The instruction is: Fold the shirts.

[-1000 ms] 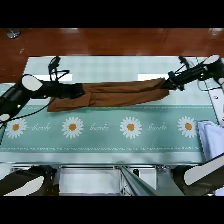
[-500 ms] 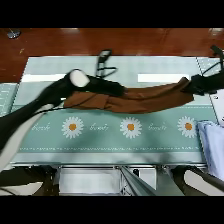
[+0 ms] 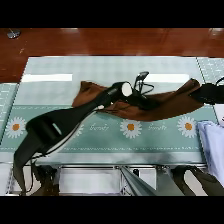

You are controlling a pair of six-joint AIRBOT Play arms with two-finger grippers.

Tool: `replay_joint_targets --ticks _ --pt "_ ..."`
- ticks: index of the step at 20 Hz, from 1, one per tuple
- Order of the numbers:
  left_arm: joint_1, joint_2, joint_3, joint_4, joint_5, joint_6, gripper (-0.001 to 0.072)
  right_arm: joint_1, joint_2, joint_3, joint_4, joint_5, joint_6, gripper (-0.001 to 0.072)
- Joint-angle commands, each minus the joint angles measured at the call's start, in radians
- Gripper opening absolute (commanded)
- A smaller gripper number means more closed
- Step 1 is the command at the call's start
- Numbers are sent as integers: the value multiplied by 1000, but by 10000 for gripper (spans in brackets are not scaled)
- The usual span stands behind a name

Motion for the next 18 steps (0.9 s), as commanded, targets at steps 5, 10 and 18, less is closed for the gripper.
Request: replay_joint_targets --ticks 5,10,18 --pt "86 -21 85 -41 -195 0 25 2 17 -5 26 16 6 20" --pt "437 159 80 49 -445 50 26 97 -13 -5 114 -14 11 20" --pt "738 858 -523 252 -302 99 26 542 -405 225 179 -261 66 20"
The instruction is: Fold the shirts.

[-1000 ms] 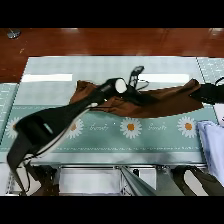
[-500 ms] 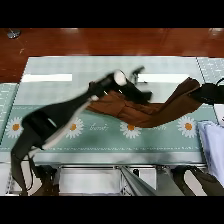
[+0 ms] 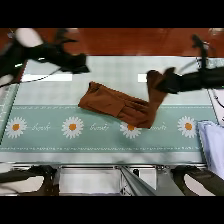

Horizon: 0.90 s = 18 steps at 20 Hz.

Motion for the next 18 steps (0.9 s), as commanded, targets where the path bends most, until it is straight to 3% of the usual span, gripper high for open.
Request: replay_joint_targets --ticks 1,7,14,15,16,17,18 --pt "74 352 -360 64 116 18 26 195 -237 179 18 -100 29 20" --pt "73 755 -858 0 213 -13 26 387 -692 592 18 -96 71 21" --pt "74 788 -973 -8 258 -16 26 468 -969 858 105 -82 121 39" --pt "74 782 -973 -8 286 -16 27 476 -980 858 143 -84 120 160" --pt "74 776 -973 -8 319 -16 26 481 -985 858 164 -82 111 477" --pt "74 769 -973 -8 346 -19 26 475 -983 858 161 -80 81 629" --pt "74 762 -973 -7 369 -32 26 450 -971 858 163 -64 72 631"
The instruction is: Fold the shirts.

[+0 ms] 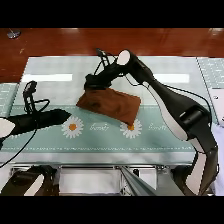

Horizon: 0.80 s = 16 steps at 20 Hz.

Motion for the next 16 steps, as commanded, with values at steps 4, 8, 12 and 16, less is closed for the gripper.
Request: replay_joint_targets --ticks 4,8,12,16 --pt "1 -35 -11 0 96 -14 27 -254 105 26 30 324 -23 629" --pt "1 -85 -11 0 96 -14 27 -509 381 -143 -291 550 -93 629" --pt "-18 -116 -11 0 97 -14 28 -650 779 -836 -341 68 34 629" --pt "-66 -136 -11 -1 116 -19 28 -560 903 -1383 23 -331 34 629"
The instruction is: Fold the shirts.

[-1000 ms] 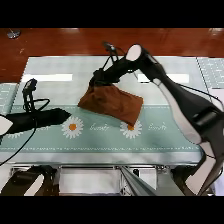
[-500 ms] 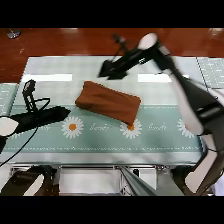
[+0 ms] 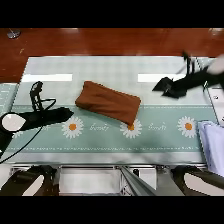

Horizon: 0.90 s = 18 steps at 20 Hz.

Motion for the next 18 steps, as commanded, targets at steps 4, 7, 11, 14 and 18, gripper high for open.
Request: replay_joint_targets --ticks 4,7,11,14,18 --pt "-37 -48 0 -8 10 -2 28 134 -58 -368 320 -285 -111 629" --pt "-37 -57 0 -16 12 -2 27 183 -188 -279 411 -261 -173 628" --pt "-37 -58 0 -18 13 -2 28 242 -311 -85 433 -172 -193 317" --pt "-37 -62 0 -18 12 -2 28 248 -357 99 415 -79 -254 20" --pt "-37 -62 0 -18 12 -2 28 247 -357 480 176 75 -144 20"
